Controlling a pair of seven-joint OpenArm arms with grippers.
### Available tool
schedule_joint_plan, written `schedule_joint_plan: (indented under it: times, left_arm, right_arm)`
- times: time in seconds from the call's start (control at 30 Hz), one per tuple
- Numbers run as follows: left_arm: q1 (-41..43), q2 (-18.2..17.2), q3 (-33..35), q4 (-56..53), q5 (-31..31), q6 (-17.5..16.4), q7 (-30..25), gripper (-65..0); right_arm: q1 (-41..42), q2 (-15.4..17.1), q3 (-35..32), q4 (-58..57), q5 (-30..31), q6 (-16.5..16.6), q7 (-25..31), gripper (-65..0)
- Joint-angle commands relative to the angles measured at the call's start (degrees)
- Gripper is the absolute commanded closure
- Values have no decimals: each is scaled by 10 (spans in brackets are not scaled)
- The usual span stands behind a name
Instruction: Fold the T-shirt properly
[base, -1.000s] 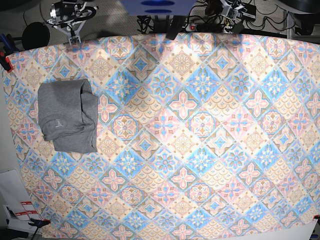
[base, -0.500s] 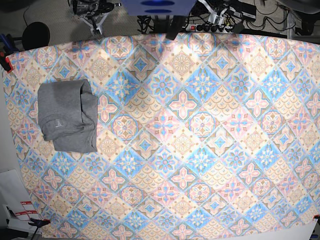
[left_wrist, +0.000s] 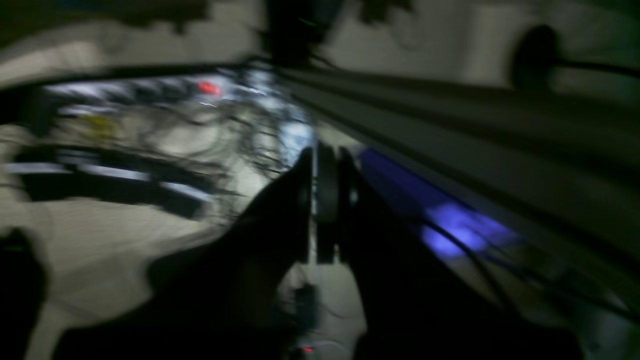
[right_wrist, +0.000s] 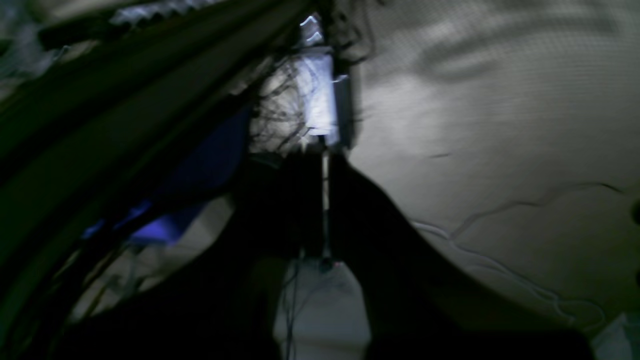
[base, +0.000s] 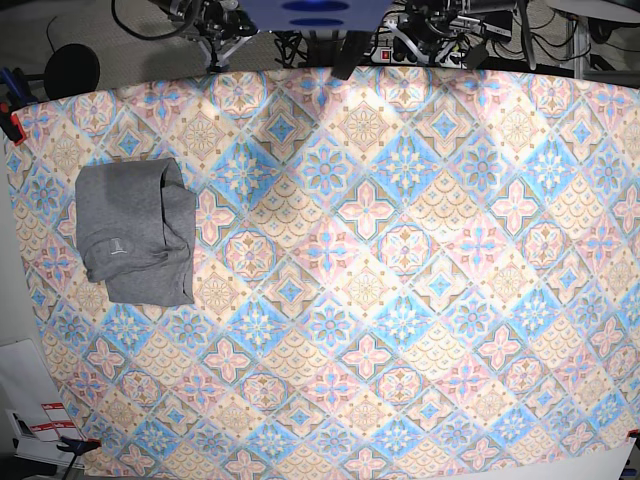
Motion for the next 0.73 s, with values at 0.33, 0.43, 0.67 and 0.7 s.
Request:
schedule_joint_plan:
  times: [0.33,0.43,0.67,0.7]
  left_arm:
    - [-16,-26,2,4,1,43,53,0]
    - [-16,-26,2,4,1,43,53,0]
    - [-20,-19,1,4,-1,43,51,0]
    - [-21,-13,0,4,-3,43,51,0]
  right_arm:
    - [38,-1,7,-70,3,-45,60,-23]
    - [38,-2,7,-70,3,-45,62,-23]
    - [38,-1,2,-70,1,-45,62,-23]
    - [38,1,2,-70,0,-45,62,-23]
